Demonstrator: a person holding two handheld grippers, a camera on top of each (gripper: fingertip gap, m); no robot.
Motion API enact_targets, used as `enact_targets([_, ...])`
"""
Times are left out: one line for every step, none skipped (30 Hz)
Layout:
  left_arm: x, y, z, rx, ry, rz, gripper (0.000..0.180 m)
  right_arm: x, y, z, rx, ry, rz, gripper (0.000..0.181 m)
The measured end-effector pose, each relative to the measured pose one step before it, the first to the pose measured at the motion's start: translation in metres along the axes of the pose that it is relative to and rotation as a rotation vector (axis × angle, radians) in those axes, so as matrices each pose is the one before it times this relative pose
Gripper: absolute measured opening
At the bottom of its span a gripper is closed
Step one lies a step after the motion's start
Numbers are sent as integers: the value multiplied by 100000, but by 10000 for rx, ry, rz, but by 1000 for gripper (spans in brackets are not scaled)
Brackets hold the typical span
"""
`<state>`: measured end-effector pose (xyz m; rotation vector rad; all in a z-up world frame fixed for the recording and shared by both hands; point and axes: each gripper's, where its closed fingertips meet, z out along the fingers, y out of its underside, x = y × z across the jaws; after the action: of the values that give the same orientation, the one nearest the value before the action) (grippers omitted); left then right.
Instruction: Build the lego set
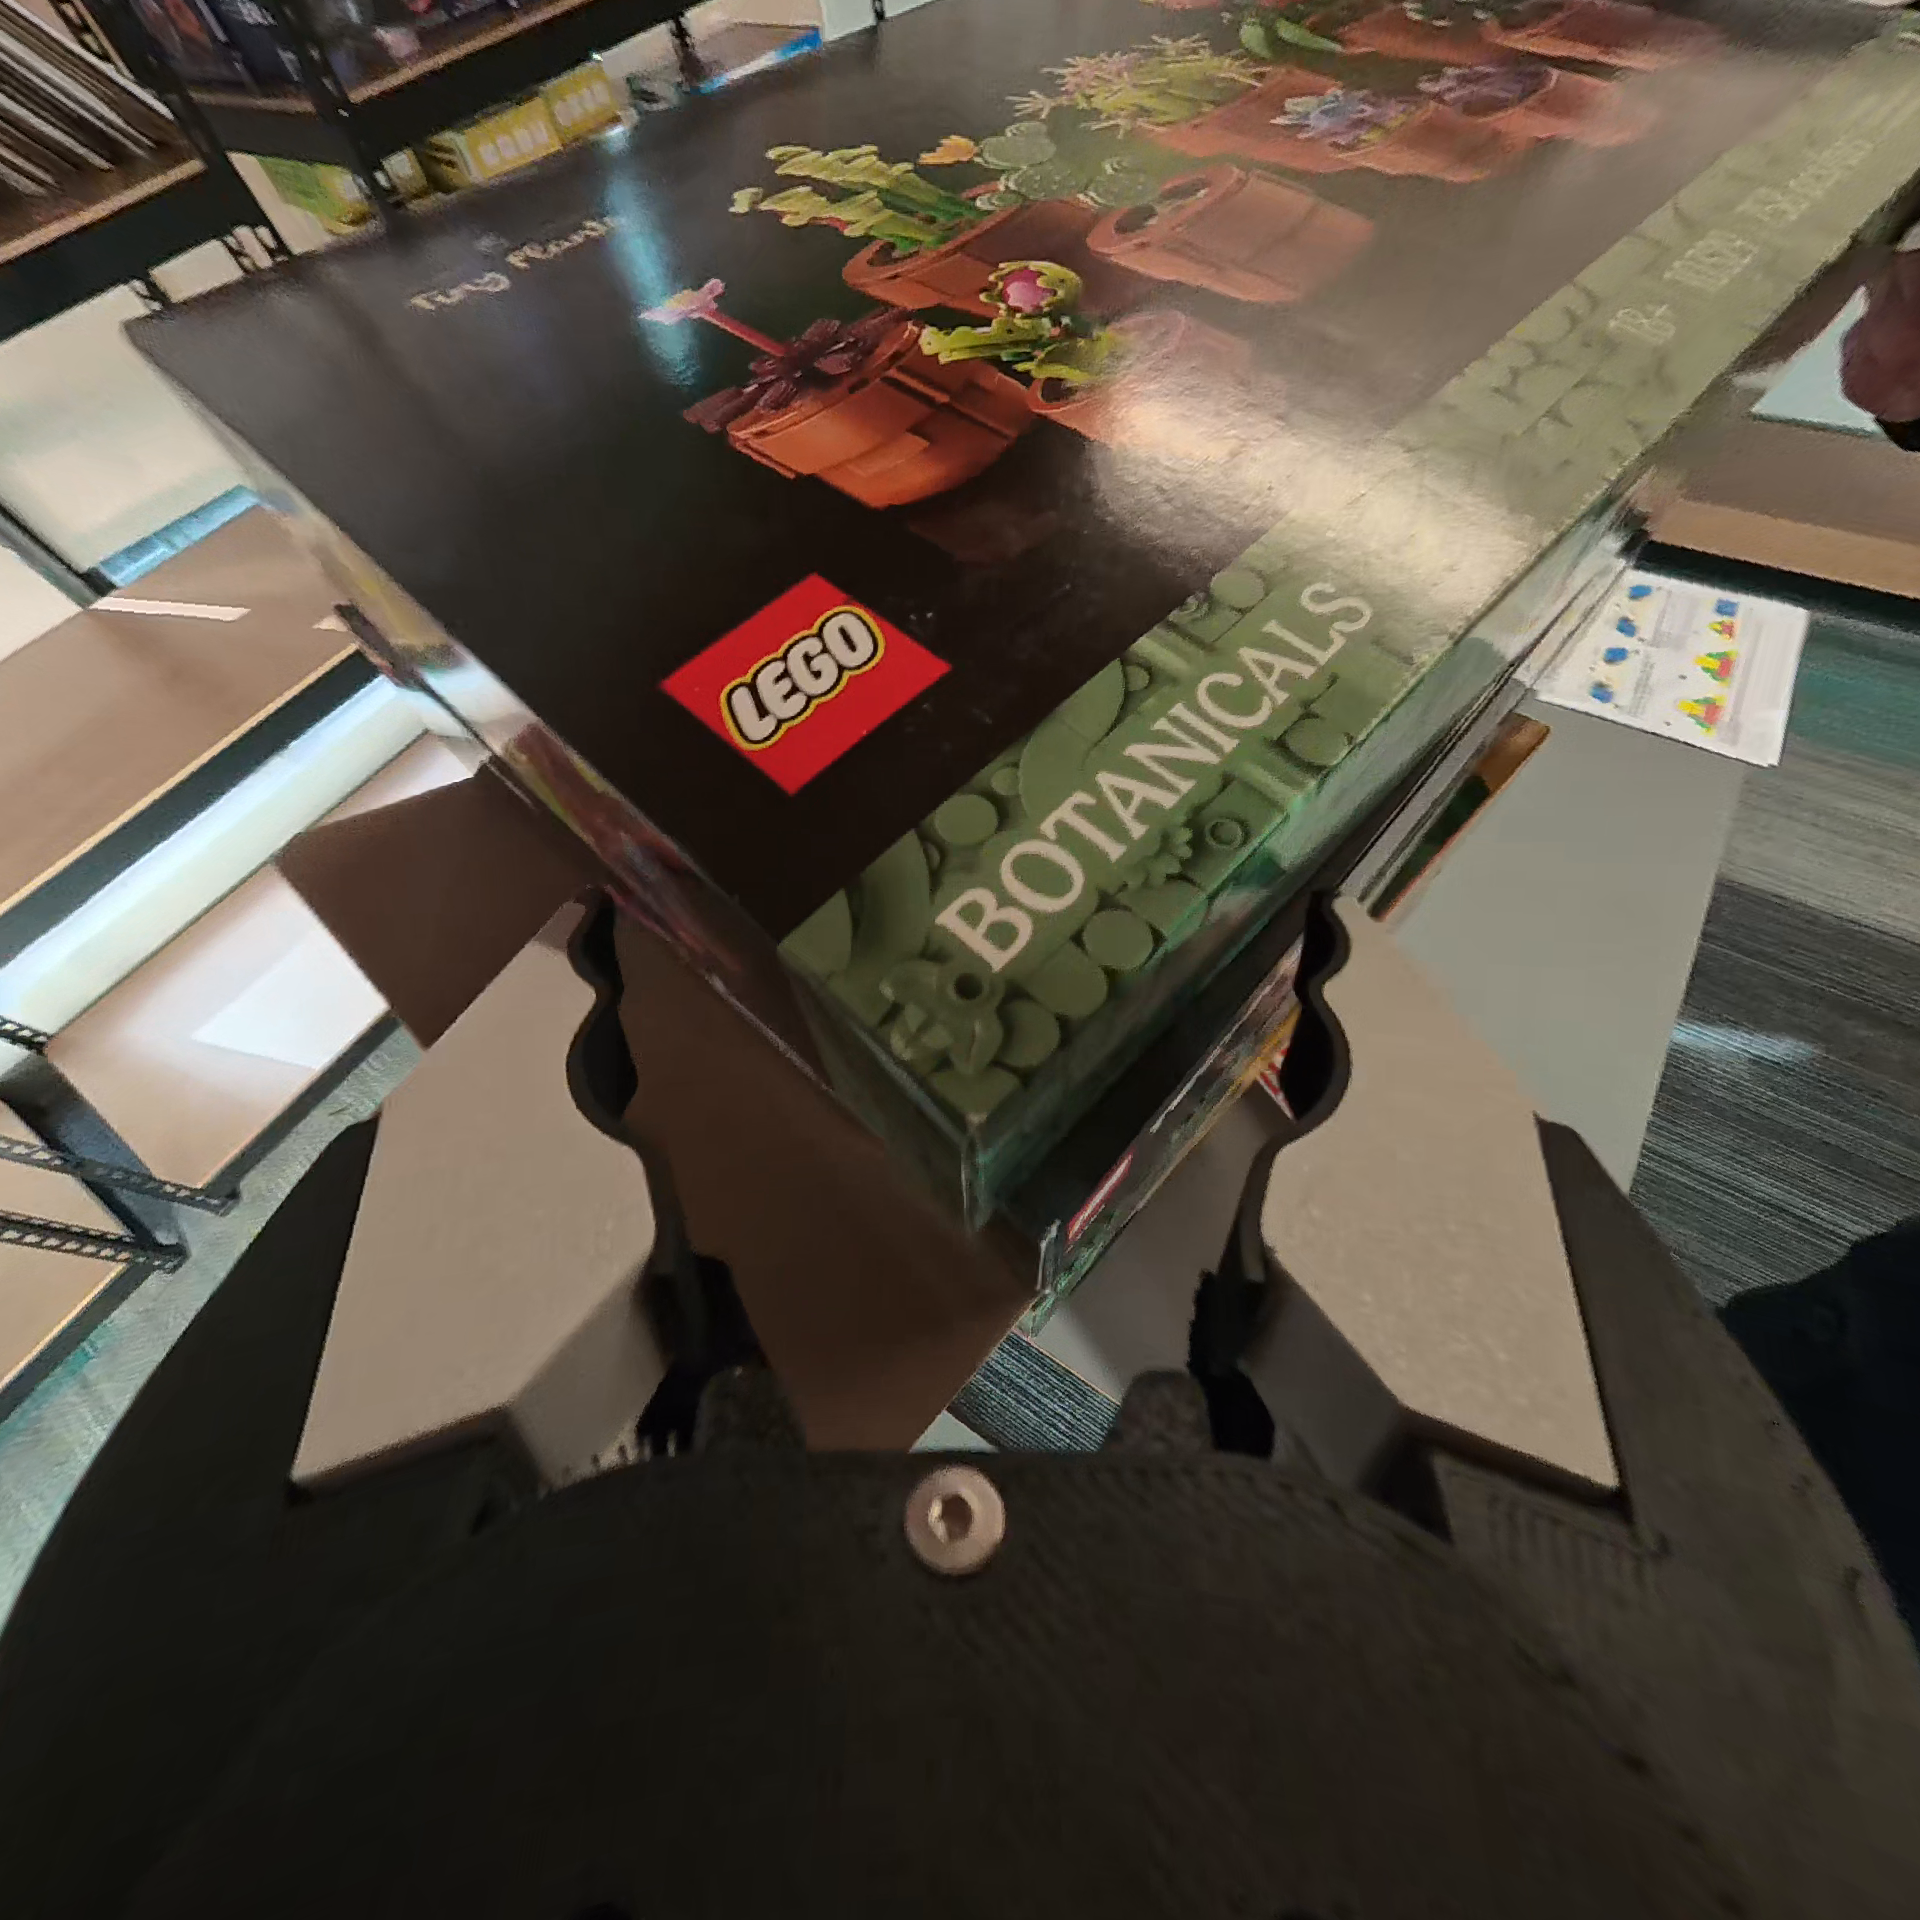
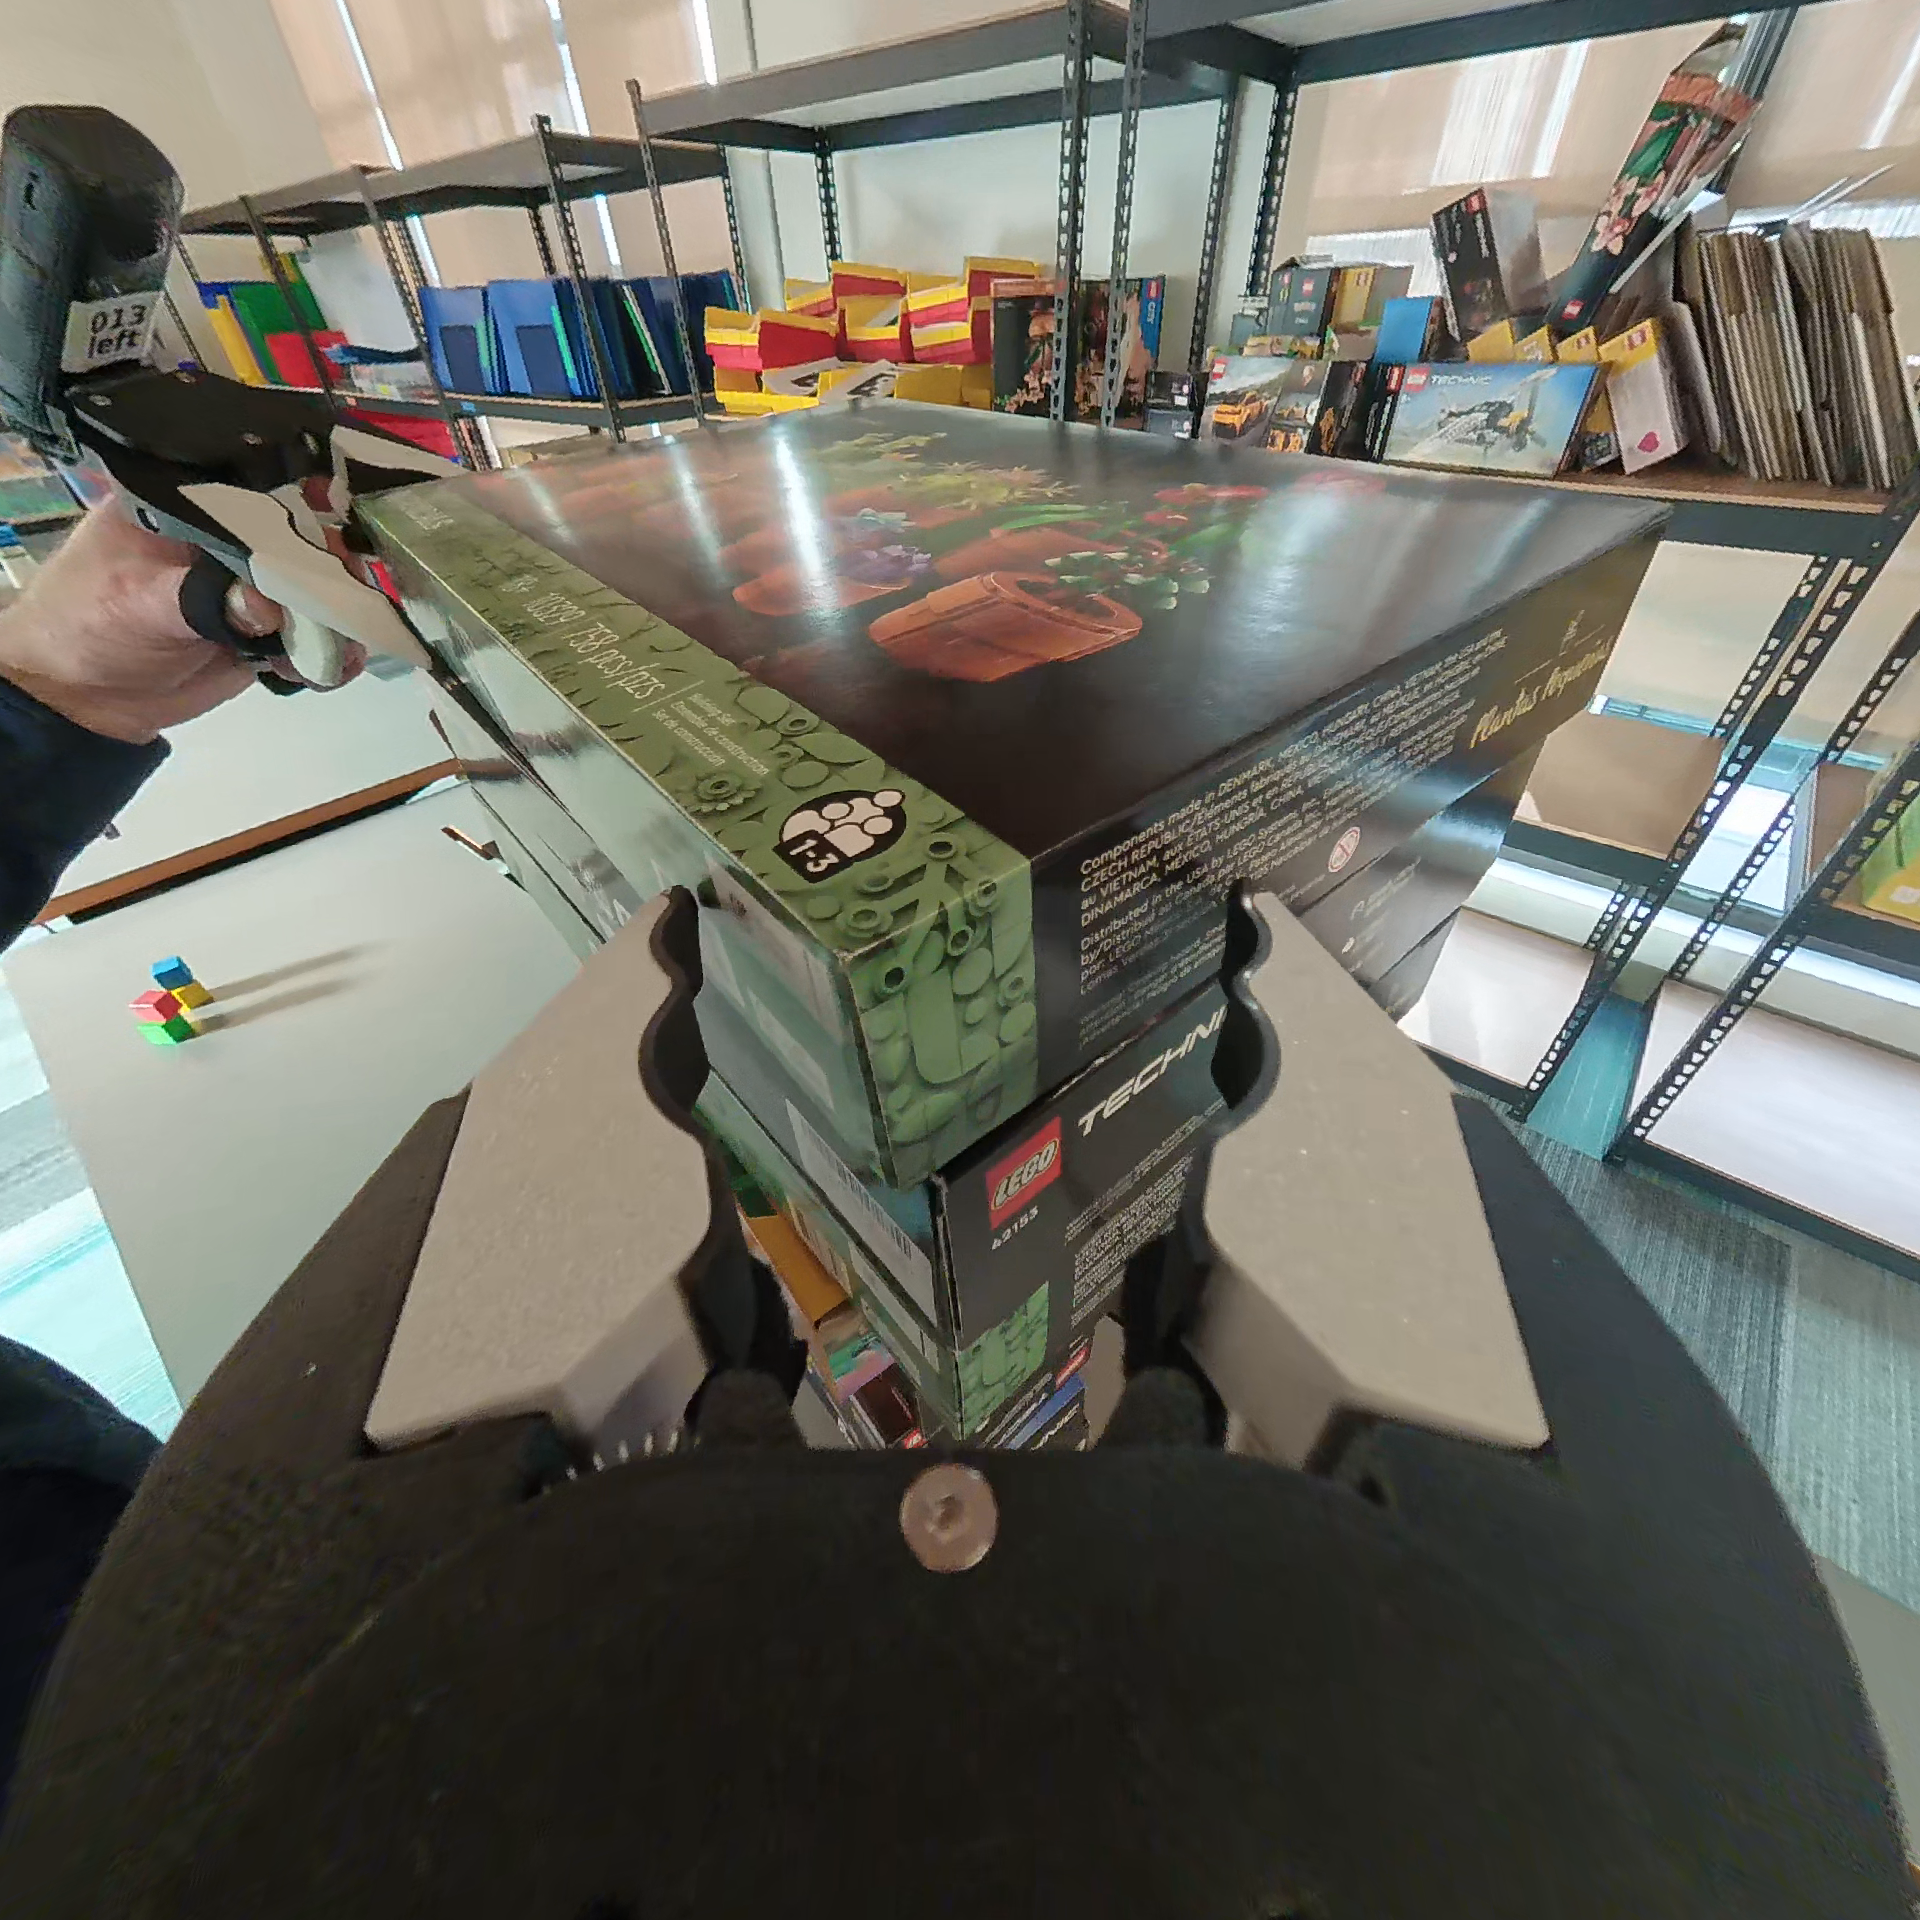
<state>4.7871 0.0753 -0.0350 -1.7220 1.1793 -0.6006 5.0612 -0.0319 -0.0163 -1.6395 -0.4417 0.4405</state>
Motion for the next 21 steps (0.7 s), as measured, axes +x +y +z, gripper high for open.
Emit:
enact_targets([-149,-7,-178,67,-93,-57,126,50,-59,-147,63,8,11,100])
enact_targets([-101,-137,-211,153,-47,-101,125,-18,-82,-180,89,-46,38,100])
enact_targets([-77,-194,-282,185,-52,-83,124,-23,-120,-237,119,-56,39,100])
enact_targets([-57,-159,-364,154,-57,-39,120,42,-142,-327,146,1,13,100])
enact_targets([-83,-177,-467,169,-95,-4,119,132,-261,-481,230,71,-65,100])
enact_targets([43,-190,-557,164,-24,-31,117,273,-259,-611,243,161,-117,99])
enact_targets([172,-181,-579,172,55,-52,113,384,-83,-646,132,187,-85,99])
enact_targets([110,-166,-553,186,5,-50,110,402,9,-719,102,149,-31,100])
enact_targets([112,-28,-513,133,-10,-21,105,448,-2,-826,190,159,-9,101])
enact_targets([101,136,-478,63,-36,14,100,658,119,-903,196,229,57,100])
enact_targets([247,334,-460,-20,31,33,94,647,357,-900,125,145,110,101])
enact_targets([493,407,-464,-31,166,30,88,683,620,-923,80,96,105,101])
enact_targets([890,339,-501,31,365,-25,87,1040,1033,-928,-65,270,102,99])
enact_targets([1348,294,-533,70,579,-13,77,1192,1499,-855,-211,289,44,98])
enact_targets([1033,289,-396,106,276,-16,85,1158,2057,-655,-372,196,22,97])
enact_targets([1022,633,-278,-83,306,-40,92,1324,2637,-415,-575,286,152,97])
enact_targets([2032,972,-283,-269,1029,-22,62,1134,2987,-113,-654,174,243,99])
enact_targets([1314,446,-167,71,520,1,62,715,2930,151,-547,-68,372,99])
enact_targets([-670,142,-182,289,-769,-97,62,557,2648,305,-367,-118,456,97])
enact_targets([-62,590,-91,-92,-198,-93,62,494,2476,448,-340,-80,500,97])
enact_targets([-172,649,-34,-171,-127,-208,65,306,2271,578,-358,-126,427,97])
